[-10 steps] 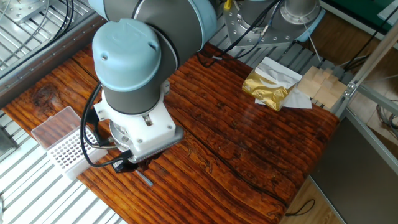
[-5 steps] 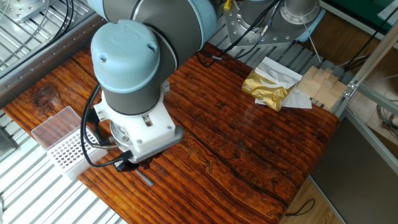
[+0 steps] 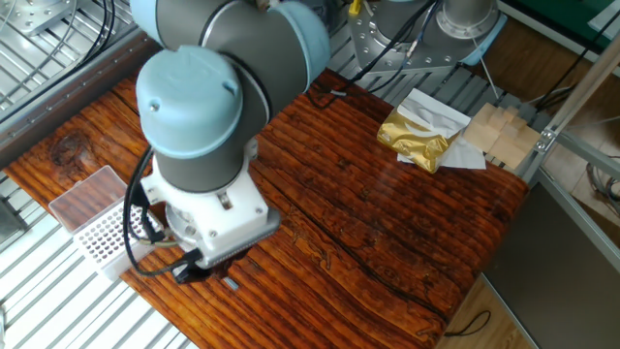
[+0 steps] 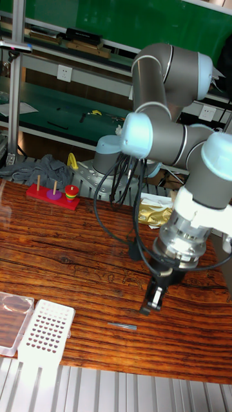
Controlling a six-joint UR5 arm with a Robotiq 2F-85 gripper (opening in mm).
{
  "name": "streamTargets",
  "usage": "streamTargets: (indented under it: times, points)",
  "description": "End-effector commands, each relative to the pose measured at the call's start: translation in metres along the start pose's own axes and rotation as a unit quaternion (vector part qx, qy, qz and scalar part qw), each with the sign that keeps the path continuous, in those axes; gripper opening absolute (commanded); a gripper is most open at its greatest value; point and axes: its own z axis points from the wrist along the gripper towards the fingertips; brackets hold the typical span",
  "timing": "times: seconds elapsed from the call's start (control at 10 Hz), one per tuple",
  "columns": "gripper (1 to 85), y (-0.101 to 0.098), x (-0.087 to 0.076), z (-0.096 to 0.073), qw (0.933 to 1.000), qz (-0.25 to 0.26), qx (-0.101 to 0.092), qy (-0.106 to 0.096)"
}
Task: Insert a medium pipette tip into the holder for medium pipette tips
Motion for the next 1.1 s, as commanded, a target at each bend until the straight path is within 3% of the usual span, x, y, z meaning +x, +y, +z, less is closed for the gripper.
streamTargets:
  times: [0.0, 0.2, 0.4, 0.5, 0.6, 0.8, 1.0]
  points:
    - [1.0, -0.017, -0.007, 0.017, 0.9998, -0.004, 0.004, -0.017]
    - [1.0, -0.023, -0.006, 0.026, 0.9999, -0.012, 0.004, -0.011]
    - [1.0, -0.008, 0.009, 0.029, 0.9992, -0.026, -0.028, 0.013]
    - [1.0, 0.005, 0.024, 0.03, 0.997, -0.036, -0.054, 0.042]
    - [1.0, 0.01, 0.035, 0.031, 0.9943, -0.045, -0.067, 0.069]
    - [1.0, 0.009, 0.032, 0.04, 0.9929, -0.061, -0.069, 0.075]
    - [1.0, 0.011, 0.03, 0.046, 0.9903, -0.076, -0.066, 0.095]
